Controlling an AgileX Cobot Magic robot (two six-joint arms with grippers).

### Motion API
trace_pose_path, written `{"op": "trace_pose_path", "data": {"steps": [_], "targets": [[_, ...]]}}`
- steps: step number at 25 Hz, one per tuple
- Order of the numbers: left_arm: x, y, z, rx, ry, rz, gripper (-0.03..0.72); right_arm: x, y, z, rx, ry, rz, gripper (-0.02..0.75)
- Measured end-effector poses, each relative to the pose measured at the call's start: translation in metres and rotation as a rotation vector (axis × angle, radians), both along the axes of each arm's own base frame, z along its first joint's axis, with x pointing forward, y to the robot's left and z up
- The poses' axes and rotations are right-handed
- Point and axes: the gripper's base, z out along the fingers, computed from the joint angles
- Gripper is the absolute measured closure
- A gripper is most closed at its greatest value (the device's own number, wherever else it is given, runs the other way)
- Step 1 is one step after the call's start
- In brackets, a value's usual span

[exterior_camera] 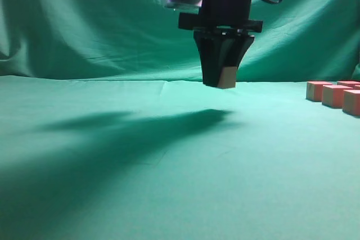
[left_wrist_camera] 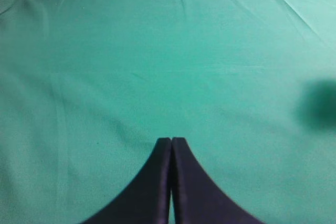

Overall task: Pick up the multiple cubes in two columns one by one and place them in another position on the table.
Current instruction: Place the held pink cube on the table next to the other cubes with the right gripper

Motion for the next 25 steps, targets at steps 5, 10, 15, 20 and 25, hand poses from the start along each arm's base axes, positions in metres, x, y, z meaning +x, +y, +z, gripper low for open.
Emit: {"op": "trace_pose_path", "data": {"steps": [5, 10, 15, 20, 25], "targets": [[0.0, 0.0, 0.0, 0.0, 0.0, 0.0, 0.688, 0.003, 0.001, -0.01, -0.012, 0.009, 0.002, 0.475], [0.0, 0.0, 0.0, 0.0, 0.0, 0.0, 0.688, 0.005, 0.002, -0.011, -0.007, -0.004, 0.002, 0.475], [0.0, 0.0, 0.0, 0.0, 0.0, 0.0, 0.688, 0.007, 0.003, -0.021, -0.021, 0.006, 0.004, 0.475], [0.0, 0.0, 0.0, 0.0, 0.0, 0.0, 0.688, 0.01, 0.003, -0.028, -0.034, -0.001, 0.009, 0.475], [0.0, 0.0, 0.0, 0.0, 0.0, 0.0, 0.688, 0.011, 0.003, -0.035, -0.039, 0.0, 0.011, 0.475]]}}
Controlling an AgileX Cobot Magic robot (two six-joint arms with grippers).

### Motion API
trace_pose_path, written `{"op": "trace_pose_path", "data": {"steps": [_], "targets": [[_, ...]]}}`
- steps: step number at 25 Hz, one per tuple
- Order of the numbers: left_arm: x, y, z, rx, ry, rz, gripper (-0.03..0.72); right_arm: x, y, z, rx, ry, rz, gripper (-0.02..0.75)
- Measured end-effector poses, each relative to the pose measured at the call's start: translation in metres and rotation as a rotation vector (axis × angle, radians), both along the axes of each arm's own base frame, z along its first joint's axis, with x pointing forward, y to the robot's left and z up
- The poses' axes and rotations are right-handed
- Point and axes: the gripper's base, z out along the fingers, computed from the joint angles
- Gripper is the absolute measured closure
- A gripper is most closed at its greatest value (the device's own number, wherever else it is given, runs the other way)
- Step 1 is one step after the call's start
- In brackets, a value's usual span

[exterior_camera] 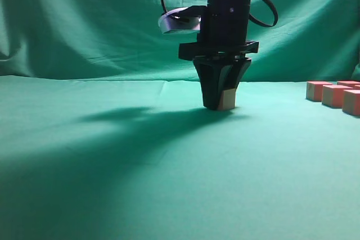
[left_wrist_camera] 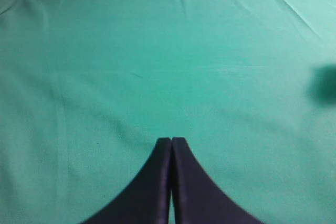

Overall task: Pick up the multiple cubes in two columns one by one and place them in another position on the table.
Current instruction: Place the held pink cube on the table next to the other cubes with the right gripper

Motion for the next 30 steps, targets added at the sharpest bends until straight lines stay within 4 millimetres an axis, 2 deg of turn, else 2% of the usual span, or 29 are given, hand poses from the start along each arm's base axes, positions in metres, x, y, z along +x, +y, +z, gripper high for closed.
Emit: {"op": "trace_pose_path", "data": {"steps": [12, 18, 19, 22, 23, 25, 28, 30], "targets": [[0.0, 0.0, 0.0, 0.0, 0.0, 0.0, 0.688, 0.001, 0.0, -0.001, -0.001, -0.001, -0.027, 0.475], [0.0, 0.0, 0.0, 0.0, 0.0, 0.0, 0.688, 0.002, 0.0, -0.001, -0.002, -0.011, -0.043, 0.127], [0.0, 0.0, 0.0, 0.0, 0.0, 0.0, 0.688, 0.002, -0.001, 0.0, -0.002, -0.01, -0.043, 0.094], [0.0, 0.0, 0.0, 0.0, 0.0, 0.0, 0.688, 0.001, -0.001, 0.005, -0.001, -0.015, -0.045, 0.093], [0.0, 0.0, 0.0, 0.0, 0.0, 0.0, 0.688, 0.0, -0.002, 0.011, -0.002, -0.026, -0.042, 0.052], [0.0, 0.0, 0.0, 0.0, 0.0, 0.0, 0.688, -0.003, -0.005, 0.031, 0.006, -0.059, -0.042, 0.067], [0.0, 0.0, 0.0, 0.0, 0.0, 0.0, 0.688, -0.015, -0.013, 0.073, 0.021, -0.093, -0.044, 0.067], [0.0, 0.0, 0.0, 0.0, 0.0, 0.0, 0.688, -0.029, -0.02, 0.105, 0.028, -0.107, -0.047, 0.146]]}}
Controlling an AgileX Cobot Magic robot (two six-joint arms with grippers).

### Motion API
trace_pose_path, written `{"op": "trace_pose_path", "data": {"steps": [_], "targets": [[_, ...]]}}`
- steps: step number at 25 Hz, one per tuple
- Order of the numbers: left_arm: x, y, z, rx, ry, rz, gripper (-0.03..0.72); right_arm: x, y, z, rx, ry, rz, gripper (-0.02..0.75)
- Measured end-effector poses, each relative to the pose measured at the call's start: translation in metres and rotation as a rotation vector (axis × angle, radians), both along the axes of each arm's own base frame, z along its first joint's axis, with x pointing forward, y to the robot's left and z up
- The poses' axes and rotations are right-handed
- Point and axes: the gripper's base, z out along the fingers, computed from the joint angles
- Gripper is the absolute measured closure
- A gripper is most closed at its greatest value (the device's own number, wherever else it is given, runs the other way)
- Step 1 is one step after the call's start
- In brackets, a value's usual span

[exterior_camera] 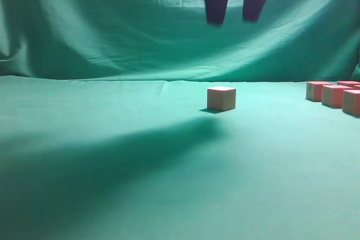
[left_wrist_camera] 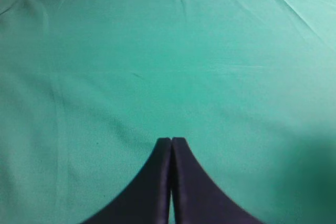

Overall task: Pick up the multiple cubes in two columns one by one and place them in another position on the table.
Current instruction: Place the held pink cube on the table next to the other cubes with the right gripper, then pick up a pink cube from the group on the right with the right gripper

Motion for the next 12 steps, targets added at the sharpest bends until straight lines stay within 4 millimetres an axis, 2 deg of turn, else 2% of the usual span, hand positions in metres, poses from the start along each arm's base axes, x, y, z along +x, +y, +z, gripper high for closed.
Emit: {"op": "trace_pose_path", "data": {"steps": [2, 7, 8, 11, 12], "targets": [[0.0, 0.0, 0.0, 0.0, 0.0, 0.0, 0.688, -0.012, -0.007, 0.029, 0.025, -0.042, -0.005, 0.2], [0.0, 0.0, 0.0, 0.0, 0.0, 0.0, 0.688, -0.048, -0.027, 0.102, 0.153, -0.173, -0.129, 0.188], [0.0, 0.0, 0.0, 0.0, 0.0, 0.0, 0.688, -0.055, -0.032, 0.112, 0.178, -0.191, -0.153, 0.229], [0.0, 0.0, 0.0, 0.0, 0.0, 0.0, 0.688, -0.086, -0.05, 0.135, 0.216, -0.233, -0.185, 0.214], [0.0, 0.0, 0.0, 0.0, 0.0, 0.0, 0.688, -0.095, -0.056, 0.133, 0.206, -0.227, -0.193, 0.214]]}}
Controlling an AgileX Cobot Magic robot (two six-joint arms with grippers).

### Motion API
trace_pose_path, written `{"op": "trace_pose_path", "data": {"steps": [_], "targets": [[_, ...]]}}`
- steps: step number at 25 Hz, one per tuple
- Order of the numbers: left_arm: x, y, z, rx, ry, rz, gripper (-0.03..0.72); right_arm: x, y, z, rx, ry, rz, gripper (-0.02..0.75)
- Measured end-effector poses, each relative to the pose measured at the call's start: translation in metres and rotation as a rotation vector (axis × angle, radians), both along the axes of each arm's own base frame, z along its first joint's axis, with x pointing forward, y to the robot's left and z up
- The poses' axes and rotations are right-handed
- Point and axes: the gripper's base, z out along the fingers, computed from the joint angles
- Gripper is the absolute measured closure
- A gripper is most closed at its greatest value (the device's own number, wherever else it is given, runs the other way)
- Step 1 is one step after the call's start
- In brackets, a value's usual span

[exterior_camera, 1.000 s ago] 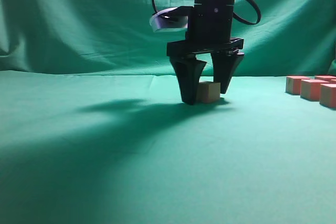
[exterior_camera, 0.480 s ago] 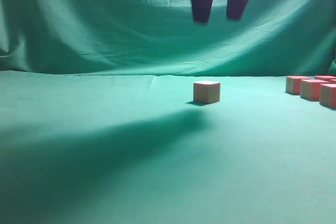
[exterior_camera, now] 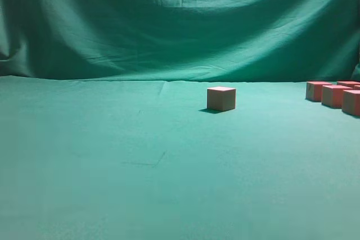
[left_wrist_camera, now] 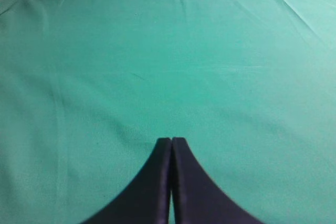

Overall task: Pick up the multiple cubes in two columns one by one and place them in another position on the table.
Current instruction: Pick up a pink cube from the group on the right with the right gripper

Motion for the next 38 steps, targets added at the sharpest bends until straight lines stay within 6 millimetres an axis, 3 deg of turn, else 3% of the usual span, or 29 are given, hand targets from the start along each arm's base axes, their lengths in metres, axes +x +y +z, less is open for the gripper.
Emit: {"op": "trace_pose_path", "data": {"steps": [2, 8, 13, 18, 25, 29, 38], "targets": [[0.0, 0.0, 0.0, 0.0, 0.0, 0.0, 0.688, -0.021, -0.015, -0.004, -0.029, 0.009, -0.025, 0.214], [0.0, 0.0, 0.0, 0.0, 0.0, 0.0, 0.688, -0.068, -0.057, -0.051, -0.132, 0.094, -0.235, 0.214], [0.0, 0.0, 0.0, 0.0, 0.0, 0.0, 0.688, -0.092, -0.098, -0.081, -0.163, 0.14, -0.45, 0.214], [0.0, 0.0, 0.0, 0.0, 0.0, 0.0, 0.688, -0.102, -0.12, -0.121, -0.18, 0.284, -0.521, 0.214], [0.0, 0.0, 0.0, 0.0, 0.0, 0.0, 0.688, -0.096, -0.14, -0.141, -0.069, 0.275, -0.584, 0.214], [0.0, 0.0, 0.0, 0.0, 0.0, 0.0, 0.688, -0.081, -0.151, -0.154, -0.073, 0.29, -0.617, 0.214], [0.0, 0.0, 0.0, 0.0, 0.0, 0.0, 0.688, -0.039, -0.151, -0.214, -0.114, 0.425, -0.57, 0.214]]}}
